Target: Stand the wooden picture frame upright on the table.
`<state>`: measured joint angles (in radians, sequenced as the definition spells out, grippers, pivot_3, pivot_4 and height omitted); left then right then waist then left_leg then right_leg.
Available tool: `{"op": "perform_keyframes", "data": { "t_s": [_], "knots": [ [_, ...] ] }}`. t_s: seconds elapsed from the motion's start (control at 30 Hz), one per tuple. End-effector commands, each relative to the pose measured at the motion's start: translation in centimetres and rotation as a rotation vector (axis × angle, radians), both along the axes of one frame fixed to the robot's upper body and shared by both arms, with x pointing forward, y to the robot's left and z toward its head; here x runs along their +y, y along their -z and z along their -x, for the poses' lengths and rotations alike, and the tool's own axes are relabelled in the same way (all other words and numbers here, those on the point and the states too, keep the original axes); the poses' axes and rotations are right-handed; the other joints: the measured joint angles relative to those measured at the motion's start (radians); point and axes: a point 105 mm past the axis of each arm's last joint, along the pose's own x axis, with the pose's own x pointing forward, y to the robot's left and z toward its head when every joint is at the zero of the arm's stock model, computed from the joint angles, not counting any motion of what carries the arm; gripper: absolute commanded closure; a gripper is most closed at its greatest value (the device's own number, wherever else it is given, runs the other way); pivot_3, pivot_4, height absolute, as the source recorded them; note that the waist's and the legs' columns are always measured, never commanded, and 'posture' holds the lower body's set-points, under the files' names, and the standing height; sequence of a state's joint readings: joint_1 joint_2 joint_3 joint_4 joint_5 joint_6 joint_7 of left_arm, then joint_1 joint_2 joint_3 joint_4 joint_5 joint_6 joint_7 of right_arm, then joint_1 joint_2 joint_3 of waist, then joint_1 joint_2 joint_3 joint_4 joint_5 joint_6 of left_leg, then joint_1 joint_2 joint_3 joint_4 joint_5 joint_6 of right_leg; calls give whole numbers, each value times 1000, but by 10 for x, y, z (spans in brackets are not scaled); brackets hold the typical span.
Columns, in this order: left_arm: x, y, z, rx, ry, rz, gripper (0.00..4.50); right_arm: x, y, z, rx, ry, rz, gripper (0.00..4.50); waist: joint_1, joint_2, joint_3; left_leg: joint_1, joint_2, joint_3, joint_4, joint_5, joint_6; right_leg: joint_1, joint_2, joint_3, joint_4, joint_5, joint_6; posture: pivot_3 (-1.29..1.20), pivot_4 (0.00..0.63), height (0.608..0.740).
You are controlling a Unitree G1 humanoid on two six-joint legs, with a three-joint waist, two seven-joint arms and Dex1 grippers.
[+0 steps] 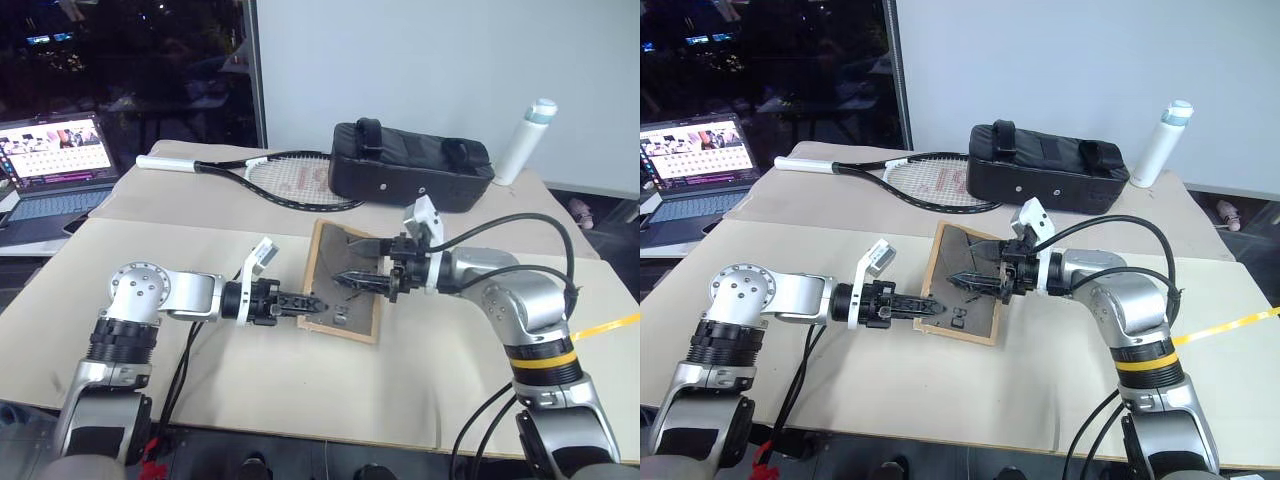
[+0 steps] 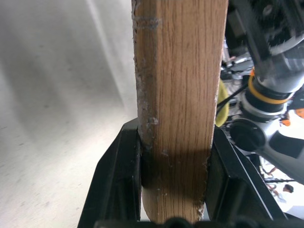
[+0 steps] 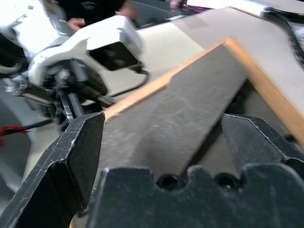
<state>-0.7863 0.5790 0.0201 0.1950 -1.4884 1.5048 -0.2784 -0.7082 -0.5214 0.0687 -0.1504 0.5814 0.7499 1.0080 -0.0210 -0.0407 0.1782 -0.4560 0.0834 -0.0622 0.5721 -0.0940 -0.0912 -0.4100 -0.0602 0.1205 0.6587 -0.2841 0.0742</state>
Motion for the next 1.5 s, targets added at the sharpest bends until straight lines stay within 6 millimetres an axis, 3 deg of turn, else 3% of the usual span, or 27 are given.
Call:
{"op": "perform_keyframes", "data": {
  "t_s": [0.03, 0.13, 0.23, 0.33, 0.43, 0.53, 0.63, 0.73, 0.83, 1.0, 1.3, 1.5],
  "knots": [
    [3, -22, 5, -32, 58, 55, 3358, 17, -2, 42, -45, -213, 29, 27, 0, 0, 0, 0, 0, 0, 0, 0, 0, 0, 0, 0, 0, 0, 0, 0, 150, 721],
    [15, -25, 9, 2, 72, 58, 3358, 16, 5, 58, -65, -256, 76, 27, -2, 0, 0, 0, 0, 0, 0, 0, 0, 0, 0, 0, 0, -1, 1, 0, 150, 721],
    [24, -26, 10, 18, 65, 59, 3358, 10, 8, 57, -108, -229, 116, 27, -4, 0, 0, 0, 0, 0, 1, 0, 0, -1, 0, 0, 1, -1, 2, 0, 150, 721],
    [27, -26, 13, 30, 84, 68, 3358, -4, 14, 41, -189, -124, 189, 27, -4, 0, 0, 0, 0, 0, 2, 0, 0, -1, 0, 0, 2, -2, 3, 0, 150, 721],
    [31, -25, 14, 40, 89, 66, 3358, -36, 15, 17, -264, 10, 294, 27, -3, 0, 0, 0, 0, 0, 2, 0, 0, -1, 0, 0, 2, -3, 5, 0, 150, 721],
    [36, -22, 15, 66, 87, 84, 3358, -58, 21, 17, -287, 36, 381, 27, 1, 0, 0, -1, 0, 0, 2, 0, 0, -2, 0, 0, 1, -3, 5, 0, 150, 721],
    [44, -12, 14, 113, 62, 82, 3358, -67, 20, 18, -323, 75, 388, 27, 4, 0, 0, -1, 0, 0, 1, 0, 0, -3, 0, 0, 2, -3, 4, 0, 150, 721],
    [46, -5, 15, 171, 69, 123, 3358, -76, 25, 6, -492, 175, 434, 27, -4, 0, 0, -1, 0, 0, 0, 0, 0, -4, 0, 1, 3, -3, 3, 0, 150, 721],
    [46, 2, 15, 233, 80, 132, 3358, -85, 29, -9, -807, 276, 528, 27, -4, 0, 0, -1, 0, 0, 2, 0, 0, -4, 0, 0, 4, -4, 5, 0, 150, 721],
    [43, 9, 14, 317, 100, 149, 3358, -82, 32, -8, -1278, 297, 626, 27, -5, 0, 0, -1, 0, 1, 3, 0, 0, -5, 0, 1, 5, -4, 6, 0, 150, 721],
    [33, -4, 18, 300, 185, 173, 3358, -54, 57, 1, -1506, 233, 565, 27, -9, 0, 0, -2, 0, 1, 2, 1, -1, -6, 0, 2, 6, -4, 5, 0, 150, 721],
    [32, 8, 26, 322, 211, 95, 3358, -46, 36, -2, -1618, 297, 494, 27, -24, 0, 0, -2, 0, 1, 2, 2, -1, -6, 0, 2, 8, -4, 4, 0, 150, 721]
  ]
}}
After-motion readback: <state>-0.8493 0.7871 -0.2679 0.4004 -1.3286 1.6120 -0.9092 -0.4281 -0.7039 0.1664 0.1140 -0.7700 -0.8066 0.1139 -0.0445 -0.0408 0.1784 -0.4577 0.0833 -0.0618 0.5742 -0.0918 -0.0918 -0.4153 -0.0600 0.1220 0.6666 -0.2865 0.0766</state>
